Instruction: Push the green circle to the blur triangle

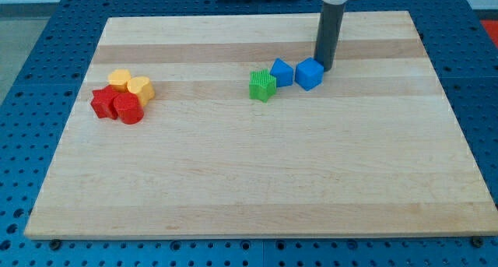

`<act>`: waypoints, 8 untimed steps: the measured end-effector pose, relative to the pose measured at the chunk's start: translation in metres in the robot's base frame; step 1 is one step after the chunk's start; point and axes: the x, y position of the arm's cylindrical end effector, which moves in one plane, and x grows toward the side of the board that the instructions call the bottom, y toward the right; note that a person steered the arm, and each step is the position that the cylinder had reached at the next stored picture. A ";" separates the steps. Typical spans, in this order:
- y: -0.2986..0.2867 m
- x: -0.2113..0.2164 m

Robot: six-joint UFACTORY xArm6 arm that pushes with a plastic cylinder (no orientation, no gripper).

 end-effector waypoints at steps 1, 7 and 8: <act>-0.012 0.017; 0.075 -0.114; 0.045 -0.115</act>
